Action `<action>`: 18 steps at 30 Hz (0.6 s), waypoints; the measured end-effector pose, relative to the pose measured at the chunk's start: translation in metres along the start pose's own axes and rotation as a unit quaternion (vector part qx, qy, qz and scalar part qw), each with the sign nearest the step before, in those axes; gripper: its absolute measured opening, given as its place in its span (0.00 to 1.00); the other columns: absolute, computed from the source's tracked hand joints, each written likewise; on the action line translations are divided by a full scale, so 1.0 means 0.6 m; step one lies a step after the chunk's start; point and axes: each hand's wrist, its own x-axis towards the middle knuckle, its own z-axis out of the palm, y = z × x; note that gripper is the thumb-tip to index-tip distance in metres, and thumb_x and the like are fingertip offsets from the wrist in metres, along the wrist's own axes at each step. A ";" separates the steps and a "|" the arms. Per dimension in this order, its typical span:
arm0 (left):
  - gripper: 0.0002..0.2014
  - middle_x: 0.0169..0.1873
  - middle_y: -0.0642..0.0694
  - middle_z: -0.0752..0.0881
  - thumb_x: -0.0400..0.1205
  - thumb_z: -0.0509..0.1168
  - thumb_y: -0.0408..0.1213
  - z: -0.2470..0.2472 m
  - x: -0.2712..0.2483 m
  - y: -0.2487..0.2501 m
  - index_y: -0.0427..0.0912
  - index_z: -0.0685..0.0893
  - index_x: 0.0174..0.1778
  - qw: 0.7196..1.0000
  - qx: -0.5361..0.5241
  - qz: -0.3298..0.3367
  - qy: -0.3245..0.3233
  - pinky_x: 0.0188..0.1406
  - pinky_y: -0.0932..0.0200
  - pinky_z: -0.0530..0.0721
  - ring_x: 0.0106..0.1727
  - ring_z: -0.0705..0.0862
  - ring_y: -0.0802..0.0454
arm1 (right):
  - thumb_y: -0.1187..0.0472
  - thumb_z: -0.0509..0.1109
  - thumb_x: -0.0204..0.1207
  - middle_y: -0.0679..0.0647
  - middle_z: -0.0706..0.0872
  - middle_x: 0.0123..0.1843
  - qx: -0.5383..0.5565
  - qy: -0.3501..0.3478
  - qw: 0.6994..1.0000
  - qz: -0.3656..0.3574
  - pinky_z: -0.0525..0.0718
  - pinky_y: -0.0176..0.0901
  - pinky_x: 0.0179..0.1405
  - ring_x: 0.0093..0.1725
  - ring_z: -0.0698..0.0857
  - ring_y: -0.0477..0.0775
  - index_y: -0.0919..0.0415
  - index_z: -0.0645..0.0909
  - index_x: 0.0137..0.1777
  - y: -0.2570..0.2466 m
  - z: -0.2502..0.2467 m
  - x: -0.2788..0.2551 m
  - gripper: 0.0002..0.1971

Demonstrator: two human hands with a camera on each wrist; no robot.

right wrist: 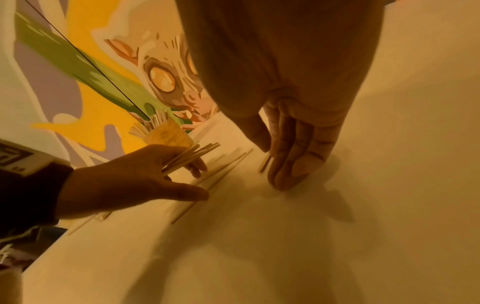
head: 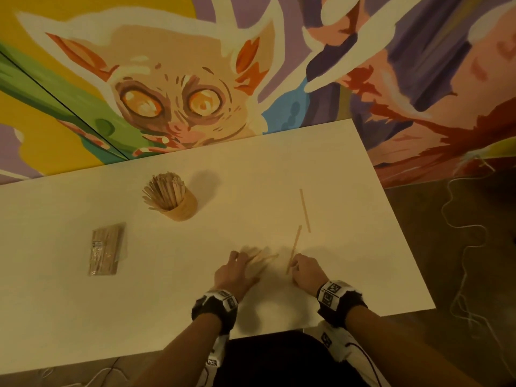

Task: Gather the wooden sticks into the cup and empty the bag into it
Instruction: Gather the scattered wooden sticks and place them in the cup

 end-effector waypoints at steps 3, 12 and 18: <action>0.23 0.64 0.50 0.73 0.80 0.65 0.55 0.013 -0.009 0.014 0.52 0.72 0.69 1.000 0.000 -0.008 0.000 0.41 0.52 0.79 0.52 0.85 0.41 | 0.67 0.60 0.80 0.63 0.88 0.45 0.007 -0.005 1.000 -0.002 0.86 0.52 0.46 0.47 0.88 0.64 0.61 0.79 0.43 -0.006 -0.002 0.007 0.07; 0.08 0.45 0.46 0.83 0.80 0.69 0.41 0.006 -0.013 0.036 0.45 0.82 0.52 0.993 0.100 0.052 -0.032 0.28 0.52 0.78 0.33 0.86 0.41 | 0.42 0.67 0.78 0.63 0.73 0.70 -0.132 0.113 0.981 0.081 0.81 0.57 0.60 0.67 0.78 0.67 0.65 0.68 0.73 -0.022 -0.134 0.099 0.33; 0.14 0.62 0.39 0.80 0.87 0.53 0.33 -0.005 -0.008 0.021 0.36 0.76 0.66 0.943 0.280 0.156 -0.085 0.50 0.47 0.78 0.57 0.84 0.37 | 0.55 0.75 0.74 0.62 0.71 0.69 -0.231 0.099 0.966 0.064 0.82 0.56 0.55 0.65 0.76 0.64 0.66 0.68 0.71 -0.076 -0.117 0.134 0.30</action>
